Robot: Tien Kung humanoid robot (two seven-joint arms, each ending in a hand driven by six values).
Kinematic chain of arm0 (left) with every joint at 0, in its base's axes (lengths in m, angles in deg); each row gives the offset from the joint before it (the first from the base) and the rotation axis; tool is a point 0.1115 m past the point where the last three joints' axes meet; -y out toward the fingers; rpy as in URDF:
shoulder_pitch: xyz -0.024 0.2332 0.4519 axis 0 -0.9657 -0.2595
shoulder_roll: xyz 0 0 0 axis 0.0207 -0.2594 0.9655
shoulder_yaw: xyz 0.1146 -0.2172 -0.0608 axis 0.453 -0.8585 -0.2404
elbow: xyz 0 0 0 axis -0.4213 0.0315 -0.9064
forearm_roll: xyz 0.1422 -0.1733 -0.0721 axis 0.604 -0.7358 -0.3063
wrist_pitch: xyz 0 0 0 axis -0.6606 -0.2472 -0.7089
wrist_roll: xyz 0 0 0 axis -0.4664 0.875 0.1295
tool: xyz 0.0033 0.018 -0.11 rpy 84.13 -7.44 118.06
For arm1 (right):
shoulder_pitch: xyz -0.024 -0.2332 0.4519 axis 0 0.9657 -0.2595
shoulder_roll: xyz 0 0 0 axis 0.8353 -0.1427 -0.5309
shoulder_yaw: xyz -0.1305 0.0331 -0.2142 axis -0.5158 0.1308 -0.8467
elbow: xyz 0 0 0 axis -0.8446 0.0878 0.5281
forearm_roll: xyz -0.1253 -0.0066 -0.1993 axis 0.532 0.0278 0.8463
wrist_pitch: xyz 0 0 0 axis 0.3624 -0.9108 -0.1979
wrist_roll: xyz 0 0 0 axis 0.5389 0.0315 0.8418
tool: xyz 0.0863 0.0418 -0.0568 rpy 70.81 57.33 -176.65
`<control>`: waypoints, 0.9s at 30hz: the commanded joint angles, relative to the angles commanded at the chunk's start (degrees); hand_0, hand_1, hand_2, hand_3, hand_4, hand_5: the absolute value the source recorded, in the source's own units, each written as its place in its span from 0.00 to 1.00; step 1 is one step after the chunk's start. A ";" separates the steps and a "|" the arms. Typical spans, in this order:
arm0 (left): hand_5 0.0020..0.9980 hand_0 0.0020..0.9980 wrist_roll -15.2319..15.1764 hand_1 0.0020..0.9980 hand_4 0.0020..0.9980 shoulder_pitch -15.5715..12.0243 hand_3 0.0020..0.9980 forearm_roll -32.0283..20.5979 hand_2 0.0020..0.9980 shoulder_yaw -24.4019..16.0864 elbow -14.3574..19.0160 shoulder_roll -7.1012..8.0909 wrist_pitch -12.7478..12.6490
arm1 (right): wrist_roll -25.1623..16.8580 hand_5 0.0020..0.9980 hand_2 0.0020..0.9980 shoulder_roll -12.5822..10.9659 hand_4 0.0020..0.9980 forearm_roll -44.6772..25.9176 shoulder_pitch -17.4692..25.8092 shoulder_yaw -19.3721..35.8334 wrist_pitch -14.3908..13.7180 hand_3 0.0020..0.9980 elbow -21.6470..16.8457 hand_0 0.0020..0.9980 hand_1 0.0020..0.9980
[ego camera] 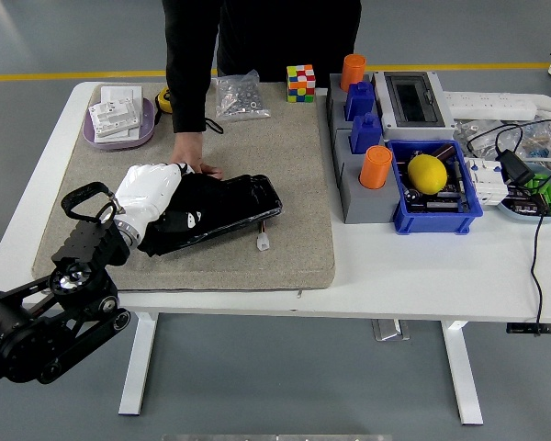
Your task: Pick the rag up,wipe the panel,place it on the desk
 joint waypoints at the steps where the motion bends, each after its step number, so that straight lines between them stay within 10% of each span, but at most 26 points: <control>1: 0.00 0.23 0.00 0.11 0.08 -0.39 0.35 0.23 0.45 -0.38 0.23 0.22 -0.04 | 0.00 0.71 0.64 -0.03 1.00 -0.03 -0.02 -0.05 -0.05 0.62 -0.04 0.69 0.46; 27: 0.00 0.23 -0.36 0.11 0.08 -6.70 0.35 2.23 0.45 -11.04 1.54 3.42 -0.68 | 0.18 0.71 0.64 0.18 1.00 -0.04 0.25 -0.13 -0.41 0.62 -0.11 0.69 0.46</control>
